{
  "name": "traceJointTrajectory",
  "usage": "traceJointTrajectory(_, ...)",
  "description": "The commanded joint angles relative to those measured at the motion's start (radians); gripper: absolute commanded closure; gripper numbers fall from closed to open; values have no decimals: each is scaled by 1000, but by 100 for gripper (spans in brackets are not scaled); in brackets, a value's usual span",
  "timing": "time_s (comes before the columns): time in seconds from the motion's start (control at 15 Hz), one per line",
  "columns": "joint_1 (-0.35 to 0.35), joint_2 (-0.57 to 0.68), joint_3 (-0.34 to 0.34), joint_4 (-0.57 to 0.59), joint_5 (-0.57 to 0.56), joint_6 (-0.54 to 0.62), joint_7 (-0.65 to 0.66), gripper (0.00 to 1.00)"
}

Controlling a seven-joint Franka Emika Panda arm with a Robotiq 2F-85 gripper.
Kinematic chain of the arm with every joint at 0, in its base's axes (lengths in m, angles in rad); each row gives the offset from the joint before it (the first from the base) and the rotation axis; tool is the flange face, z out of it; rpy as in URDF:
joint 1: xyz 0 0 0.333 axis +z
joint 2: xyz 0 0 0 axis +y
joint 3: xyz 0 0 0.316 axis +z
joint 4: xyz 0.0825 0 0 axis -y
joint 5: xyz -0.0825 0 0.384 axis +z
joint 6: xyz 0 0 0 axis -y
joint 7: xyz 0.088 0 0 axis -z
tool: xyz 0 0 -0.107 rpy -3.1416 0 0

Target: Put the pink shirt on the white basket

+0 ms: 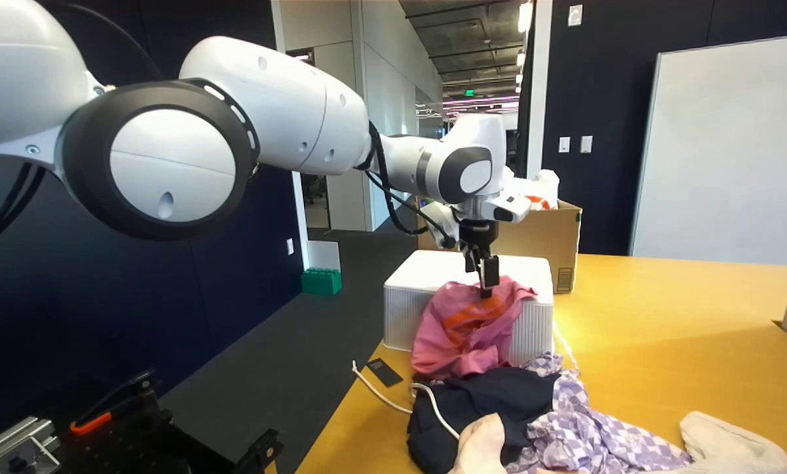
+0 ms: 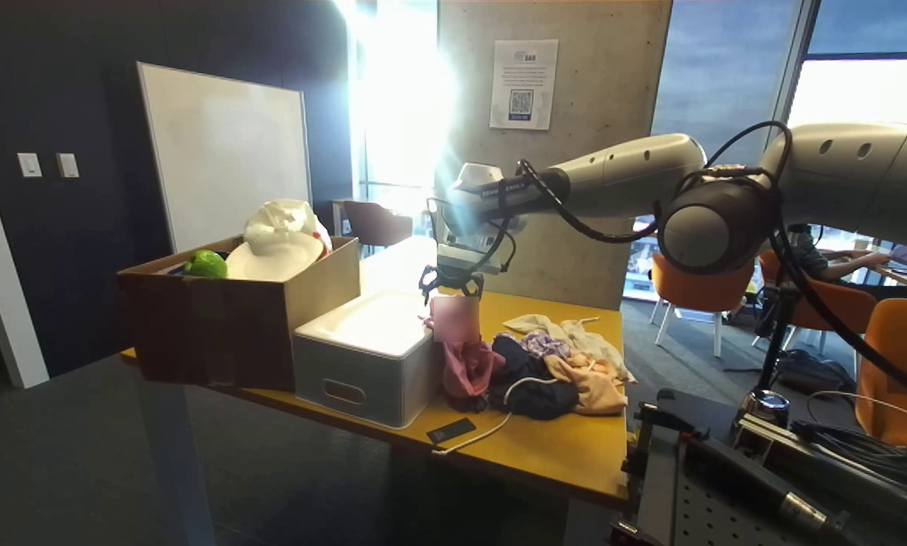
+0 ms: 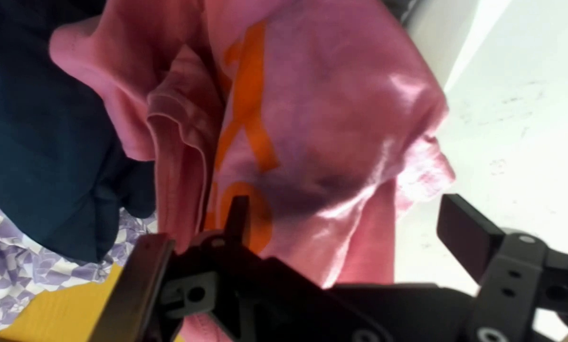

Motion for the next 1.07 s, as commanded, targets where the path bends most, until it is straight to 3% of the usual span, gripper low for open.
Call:
traceJointTrajectory(0.0,13,5,6,10,-15,52,45,0)
traceJointTrajectory(0.6,-18,56,11,42,-8,-19,59,0)
traceJointTrajectory(0.67,-21,59,12,45,-7,-18,60,25)
traceJointTrajectory(0.73,-21,58,10,45,-9,-19,62,26)
traceJointTrajectory(1.0,-16,8,19,-21,-6,20,61,58)
